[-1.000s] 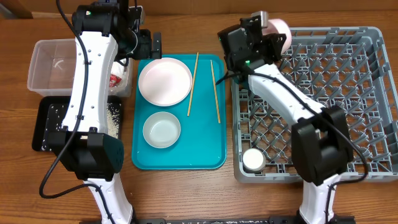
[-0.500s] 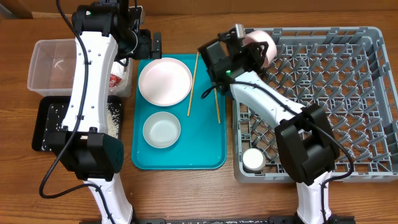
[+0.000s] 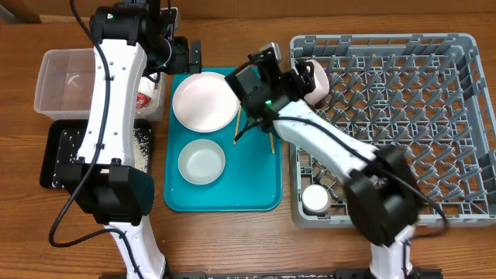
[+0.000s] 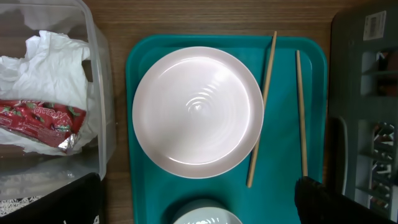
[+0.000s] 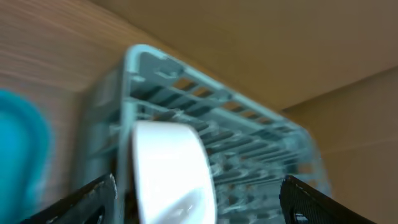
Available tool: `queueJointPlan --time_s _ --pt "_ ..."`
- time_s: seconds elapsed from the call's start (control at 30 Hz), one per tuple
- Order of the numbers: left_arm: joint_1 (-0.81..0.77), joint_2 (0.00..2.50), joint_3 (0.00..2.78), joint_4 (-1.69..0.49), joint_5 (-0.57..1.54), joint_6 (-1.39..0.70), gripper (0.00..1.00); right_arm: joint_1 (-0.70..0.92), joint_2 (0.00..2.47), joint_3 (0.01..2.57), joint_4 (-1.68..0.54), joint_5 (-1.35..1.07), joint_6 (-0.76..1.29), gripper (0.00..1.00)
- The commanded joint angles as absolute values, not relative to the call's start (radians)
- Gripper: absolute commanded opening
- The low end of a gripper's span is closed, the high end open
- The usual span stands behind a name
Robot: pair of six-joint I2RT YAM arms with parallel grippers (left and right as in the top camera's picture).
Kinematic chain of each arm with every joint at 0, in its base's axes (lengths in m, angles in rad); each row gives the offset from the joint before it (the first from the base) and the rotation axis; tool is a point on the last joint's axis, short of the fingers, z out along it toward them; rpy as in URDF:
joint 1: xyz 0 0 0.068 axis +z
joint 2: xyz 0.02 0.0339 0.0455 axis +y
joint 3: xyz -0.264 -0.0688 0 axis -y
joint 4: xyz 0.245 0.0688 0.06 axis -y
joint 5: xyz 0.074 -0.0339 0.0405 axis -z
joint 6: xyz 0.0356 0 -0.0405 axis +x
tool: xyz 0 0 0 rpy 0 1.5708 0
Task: Sort waste into correct bins and load items into the dishwasher
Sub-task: 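Place the pink bowl in the back of the dish rack with the right gripper, then grasp the grey bowl with the right gripper and move it into the rack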
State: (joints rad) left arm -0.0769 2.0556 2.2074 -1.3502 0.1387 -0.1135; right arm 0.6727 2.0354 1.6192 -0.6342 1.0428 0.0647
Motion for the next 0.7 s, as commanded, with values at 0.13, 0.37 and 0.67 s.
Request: queueJointPlan --time_s 0.13,0.37,0.67 --pt "-0.079 2.049 2.227 -1.349 0.147 -0.12 1.0 0.674 1.789 1.629 -0.772 0.113 0.344 1.0" --pt "-0.079 2.049 2.227 -1.349 0.147 -0.12 1.0 0.747 1.84 1.444 -0.697 -0.22 0.697 0.57" --pt "-0.079 2.049 2.227 -1.349 0.147 -0.12 1.0 0.816 1.973 1.381 -0.651 -0.29 0.869 0.36"
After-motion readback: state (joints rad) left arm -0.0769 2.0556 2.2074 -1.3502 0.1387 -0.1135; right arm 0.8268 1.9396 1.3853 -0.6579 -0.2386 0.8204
